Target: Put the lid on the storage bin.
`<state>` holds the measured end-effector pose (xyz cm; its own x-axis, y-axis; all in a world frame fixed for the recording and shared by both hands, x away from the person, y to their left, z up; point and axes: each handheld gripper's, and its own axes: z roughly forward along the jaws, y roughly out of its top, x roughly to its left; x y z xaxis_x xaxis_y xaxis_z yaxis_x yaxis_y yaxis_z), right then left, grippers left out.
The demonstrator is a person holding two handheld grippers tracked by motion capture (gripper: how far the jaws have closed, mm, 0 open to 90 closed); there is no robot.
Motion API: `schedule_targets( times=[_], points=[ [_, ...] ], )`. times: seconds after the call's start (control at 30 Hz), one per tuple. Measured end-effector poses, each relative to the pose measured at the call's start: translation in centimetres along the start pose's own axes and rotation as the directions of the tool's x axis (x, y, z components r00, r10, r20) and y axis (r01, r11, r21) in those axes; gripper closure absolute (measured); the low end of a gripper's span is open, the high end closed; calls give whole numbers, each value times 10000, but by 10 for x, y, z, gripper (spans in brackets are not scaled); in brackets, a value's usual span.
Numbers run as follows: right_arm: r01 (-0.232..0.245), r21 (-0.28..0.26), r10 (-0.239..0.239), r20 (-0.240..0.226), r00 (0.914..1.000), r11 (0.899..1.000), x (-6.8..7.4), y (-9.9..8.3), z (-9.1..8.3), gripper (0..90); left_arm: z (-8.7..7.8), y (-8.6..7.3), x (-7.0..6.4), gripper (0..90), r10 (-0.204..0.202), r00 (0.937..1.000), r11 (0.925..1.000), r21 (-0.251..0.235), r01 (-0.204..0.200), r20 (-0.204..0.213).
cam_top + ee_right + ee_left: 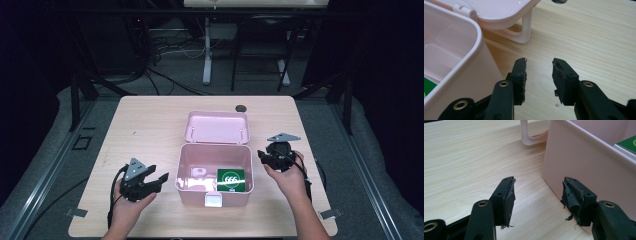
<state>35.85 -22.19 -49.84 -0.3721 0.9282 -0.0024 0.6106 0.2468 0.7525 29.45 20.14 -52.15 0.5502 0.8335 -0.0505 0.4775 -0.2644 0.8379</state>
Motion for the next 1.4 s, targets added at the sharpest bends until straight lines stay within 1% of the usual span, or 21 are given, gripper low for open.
schedule_targets(
  times=[0.07,0.1,0.13,0.17,0.2,0.3,0.4,0.5,0.57,0.6,0.63,0.67,0.77,0.8,0.87,0.9,1.03,1.1,1.13,1.3,1.4],
  points=[
    [-6,41,5,34,10000,10000,-1,0,0,632,0,1,0,440,-26,10000,10000,-23,26,29],
    [28,272,-31,77,10000,9996,-1,0,-1,629,0,2,0,445,-24,10000,10000,-31,24,91],
    [28,272,-31,77,10000,9996,-1,0,-1,629,0,2,0,447,-24,10000,10000,-31,24,91],
    [-13,90,11,175,9998,10000,-2,0,2,626,0,3,0,448,-23,9999,10000,-71,24,148],
    [-103,162,100,169,9998,9998,-3,0,3,626,0,3,0,452,-43,9999,9999,-120,45,154],
    [-335,285,333,78,9994,9990,-5,0,4,636,-1,4,0,453,-76,9999,9998,-183,78,150],
    [-351,389,354,-84,9993,9986,-5,1,4,665,-4,4,-1,475,-22,9999,9997,-253,26,168],
    [-276,326,285,-255,9993,9991,2,5,5,673,-8,7,-2,498,-161,9994,9988,-464,174,290],
    [-208,235,215,-294,9993,9995,5,7,4,673,-10,9,-3,502,-141,9995,9989,-434,153,299],
    [-226,38,228,-450,9987,9997,10,11,3,674,-13,12,-5,504,-146,9995,9979,-634,164,292],
    [-226,38,228,-450,9987,9997,10,11,3,674,-13,12,-5,509,-146,9995,9979,-634,164,292],
    [-118,4,118,-687,9976,9999,14,14,0,676,-15,15,-7,511,-165,9993,9969,-758,190,336],
    [-3,137,12,-650,9979,9999,18,17,-3,694,-16,16,-8,530,-160,9989,9974,-702,190,434],
    [167,154,-157,-612,9980,9997,18,18,-4,693,-15,17,-8,530,-202,9985,9977,-631,234,517],
    [346,464,-315,-660,9973,9983,17,21,-10,666,-14,18,-8,547,-314,9971,9980,-528,351,694],
    [323,287,-302,-689,9972,9991,17,21,-10,664,-14,19,-8,548,-361,9964,9978,-533,402,762],
    [430,496,-390,-788,9961,9978,18,27,-18,659,-14,26,-13,553,-232,9963,9986,-463,271,822],
    [470,521,-429,-774,9961,9975,19,29,-20,658,-14,29,-14,554,-189,9963,9986,-467,228,837],
    [524,555,-485,-687,9965,9971,18,33,-25,660,-16,34,-17,554,-88,9960,9990,-419,126,890],
    [334,717,-285,-679,9973,9969,14,42,-30,662,-18,42,-20,550,126,9953,9993,-349,-93,956],
    [-38,856,102,-751,9971,9963,8,48,-32,664,-16,50,-22,548,195,9932,9994,-312,-160,1145]
  ],
)
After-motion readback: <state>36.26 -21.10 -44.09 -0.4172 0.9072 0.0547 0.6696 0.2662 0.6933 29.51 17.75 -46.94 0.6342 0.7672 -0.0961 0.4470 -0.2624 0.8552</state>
